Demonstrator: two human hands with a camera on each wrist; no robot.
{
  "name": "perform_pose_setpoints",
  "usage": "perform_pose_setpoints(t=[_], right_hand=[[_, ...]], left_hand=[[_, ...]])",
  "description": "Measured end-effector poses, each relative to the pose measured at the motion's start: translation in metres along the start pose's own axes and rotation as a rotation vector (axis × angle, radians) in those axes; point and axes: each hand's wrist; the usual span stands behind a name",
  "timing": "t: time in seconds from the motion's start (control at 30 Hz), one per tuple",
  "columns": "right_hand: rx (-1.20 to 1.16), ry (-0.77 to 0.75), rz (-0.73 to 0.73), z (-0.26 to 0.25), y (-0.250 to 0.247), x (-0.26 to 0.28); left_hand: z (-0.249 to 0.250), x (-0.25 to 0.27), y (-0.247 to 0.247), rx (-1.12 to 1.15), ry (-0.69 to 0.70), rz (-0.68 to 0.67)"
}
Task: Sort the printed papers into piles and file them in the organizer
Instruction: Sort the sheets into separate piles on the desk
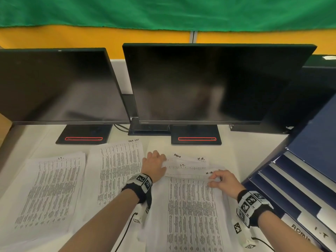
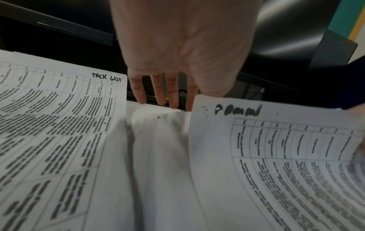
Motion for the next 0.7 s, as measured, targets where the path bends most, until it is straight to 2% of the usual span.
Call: perform_pose_setpoints(t=[0.1, 0.2, 0.33, 0.43, 0.7], right_hand=[[-0.009, -0.003, 0.010, 0.000, -0.001, 0.001], [-0.009, -0.020, 0.032, 0.000, -0.001, 0.002], [-0.062, -0.036, 0.095, 0.001, 0.000, 0.003], [-0.093, -0.066, 0.079, 0.003, 0.002, 0.003], [-0.098, -0.134, 0.169, 0.003, 0.006, 0.017]], left_hand=[[-0.001, 0.000, -0.002, -0.025, 0.039, 0.044], [-0.004, 0.004, -0.007, 0.058, 0.115, 0.077], [-0.005, 0.012, -0.012, 0.296, 0.224, -0.070], [-0.006, 0.016, -0.013, 0.471, 0.197, -0.202], [-0.001, 0.005, -0.007, 0.575, 0.144, -0.406]])
Point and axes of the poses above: each hand's wrist, its own x-axis away from the middle knuckle, its own y-axis out of the palm, z = x × y, and after that the axes turned 15 degrees about x, right-handed
